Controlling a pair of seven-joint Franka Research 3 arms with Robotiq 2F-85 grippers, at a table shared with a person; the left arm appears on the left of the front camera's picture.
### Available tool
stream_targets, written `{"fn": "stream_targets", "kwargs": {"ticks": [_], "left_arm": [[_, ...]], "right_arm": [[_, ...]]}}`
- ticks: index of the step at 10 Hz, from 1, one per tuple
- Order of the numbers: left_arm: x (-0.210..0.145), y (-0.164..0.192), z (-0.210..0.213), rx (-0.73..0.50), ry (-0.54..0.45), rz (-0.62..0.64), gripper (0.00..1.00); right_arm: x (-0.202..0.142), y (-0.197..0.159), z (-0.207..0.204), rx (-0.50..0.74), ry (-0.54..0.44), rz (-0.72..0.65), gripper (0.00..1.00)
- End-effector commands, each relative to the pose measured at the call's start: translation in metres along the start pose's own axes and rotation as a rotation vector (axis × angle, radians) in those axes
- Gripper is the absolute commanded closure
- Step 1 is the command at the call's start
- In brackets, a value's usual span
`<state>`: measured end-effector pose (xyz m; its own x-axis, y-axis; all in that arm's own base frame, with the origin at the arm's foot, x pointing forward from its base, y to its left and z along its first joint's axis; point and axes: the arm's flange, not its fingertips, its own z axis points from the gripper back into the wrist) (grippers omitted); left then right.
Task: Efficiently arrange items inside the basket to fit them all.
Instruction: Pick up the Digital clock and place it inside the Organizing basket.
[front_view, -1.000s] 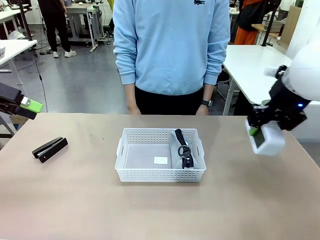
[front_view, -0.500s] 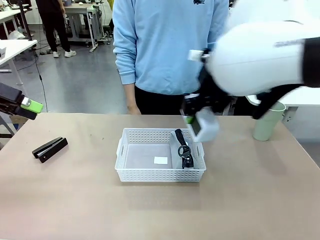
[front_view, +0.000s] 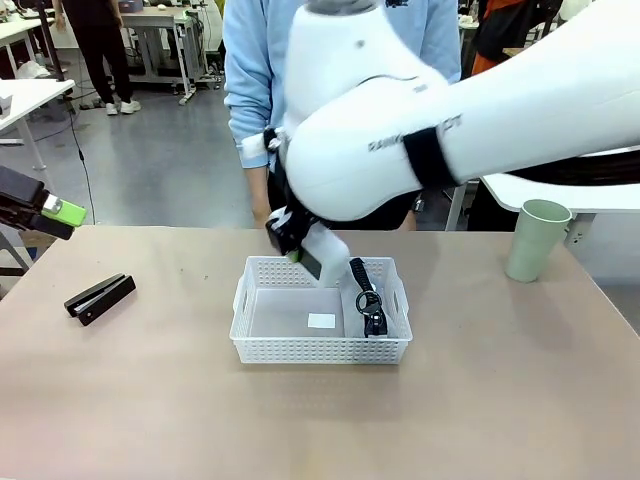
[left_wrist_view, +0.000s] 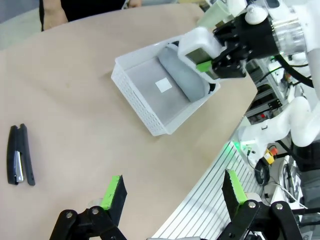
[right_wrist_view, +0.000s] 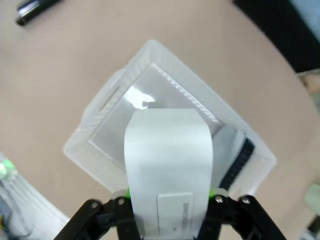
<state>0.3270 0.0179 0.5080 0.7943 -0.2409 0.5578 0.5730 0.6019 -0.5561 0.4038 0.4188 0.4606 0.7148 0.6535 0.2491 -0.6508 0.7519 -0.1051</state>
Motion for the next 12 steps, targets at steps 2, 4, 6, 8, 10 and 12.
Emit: {"fn": "stream_targets", "kwargs": {"ticks": [2,4,6,8,10,12], "left_arm": [[0.001,0.0,0.001,-0.019,-0.017,-0.017,0.0],[0.001,0.0,0.001,-0.019,-0.017,-0.017,0.0],[0.001,0.0,0.001,-0.019,-0.017,-0.017,0.0],[0.001,0.0,0.001,-0.019,-0.017,-0.017,0.0],[0.001,0.0,0.001,-0.019,-0.017,-0.017,0.0],[0.001,0.0,0.001,-0.019,-0.017,-0.017,0.0]], "right_arm": [[0.01,0.003,-0.024,0.015,0.005,0.202,0.48],[0.013,-0.005,-0.059,0.089,0.081,0.295,0.48],[0.014,-0.013,-0.082,0.151,0.112,0.265,0.48],[0.015,-0.01,-0.1,0.164,0.15,0.281,0.48],[0.019,-0.005,-0.113,0.163,0.185,0.262,0.48],[0.019,-0.004,-0.121,0.141,0.206,0.248,0.48]]}}
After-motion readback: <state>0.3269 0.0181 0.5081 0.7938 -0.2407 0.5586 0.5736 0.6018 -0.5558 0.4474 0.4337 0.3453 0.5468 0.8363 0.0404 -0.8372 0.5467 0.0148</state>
